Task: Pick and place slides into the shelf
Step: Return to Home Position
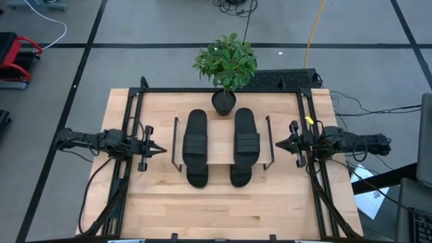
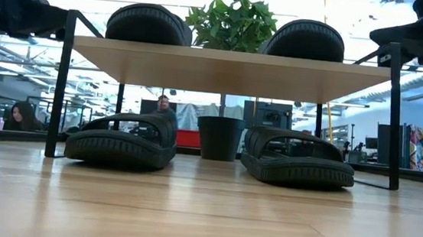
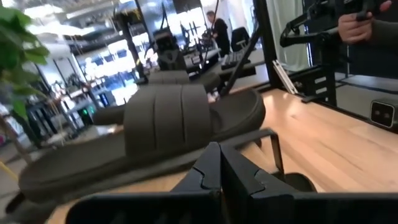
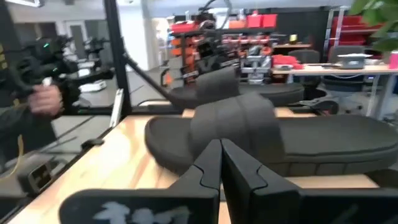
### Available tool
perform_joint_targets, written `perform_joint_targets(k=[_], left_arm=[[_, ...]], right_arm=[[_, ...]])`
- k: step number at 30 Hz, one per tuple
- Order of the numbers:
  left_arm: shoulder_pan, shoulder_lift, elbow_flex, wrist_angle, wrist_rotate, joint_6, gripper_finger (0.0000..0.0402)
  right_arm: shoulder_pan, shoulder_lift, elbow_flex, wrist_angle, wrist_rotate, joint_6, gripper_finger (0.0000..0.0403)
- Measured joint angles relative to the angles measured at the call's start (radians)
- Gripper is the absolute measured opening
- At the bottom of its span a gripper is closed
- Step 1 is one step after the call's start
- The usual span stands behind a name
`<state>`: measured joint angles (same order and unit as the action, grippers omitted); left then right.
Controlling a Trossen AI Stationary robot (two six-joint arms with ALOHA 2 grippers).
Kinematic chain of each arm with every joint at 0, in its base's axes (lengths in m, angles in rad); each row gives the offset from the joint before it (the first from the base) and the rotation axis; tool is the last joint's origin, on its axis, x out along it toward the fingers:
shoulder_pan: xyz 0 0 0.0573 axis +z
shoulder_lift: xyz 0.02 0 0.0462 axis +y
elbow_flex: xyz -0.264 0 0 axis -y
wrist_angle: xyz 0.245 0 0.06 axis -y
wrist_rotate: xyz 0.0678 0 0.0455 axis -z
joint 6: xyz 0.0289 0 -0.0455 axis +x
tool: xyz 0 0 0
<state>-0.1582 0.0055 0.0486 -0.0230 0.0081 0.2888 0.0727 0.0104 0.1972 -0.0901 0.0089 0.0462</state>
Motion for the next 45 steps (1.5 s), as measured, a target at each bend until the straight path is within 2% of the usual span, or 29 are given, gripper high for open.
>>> perform_joint_targets(k=[6,11,24,30,36,40,45], left_arm=[[0.004,0.0,0.0,-0.036,-0.007,-0.041,0.0],[0.004,0.0,-0.001,-0.059,-0.017,-0.047,0.0],[0.004,0.004,-0.005,-0.05,-0.036,-0.082,0.0],[0.004,0.089,-0.005,-0.05,-0.036,-0.168,0.0],[0.004,0.207,-0.039,0.039,-0.056,-0.214,0.0],[0.004,0.283,-0.039,0.044,-0.083,-0.242,0.0],[0.004,0.323,-0.039,0.052,-0.088,-0.258,0.0]], right_arm=[[0.0,0.0,-0.069,0.048,0.006,0.018,0.0],[0.0,0.001,-0.177,0.233,0.018,0.029,0.0],[0.001,0.001,-0.179,0.175,0.016,0.017,0.0],[0.001,0.001,-0.18,0.176,0.012,0.014,0.0],[0.001,0.0,-0.181,0.193,-0.068,0.013,0.0],[0.001,0.001,-0.182,0.2,-0.066,0.015,0.0],[0.001,0.0,-0.182,0.206,-0.066,-0.006,0.0]])
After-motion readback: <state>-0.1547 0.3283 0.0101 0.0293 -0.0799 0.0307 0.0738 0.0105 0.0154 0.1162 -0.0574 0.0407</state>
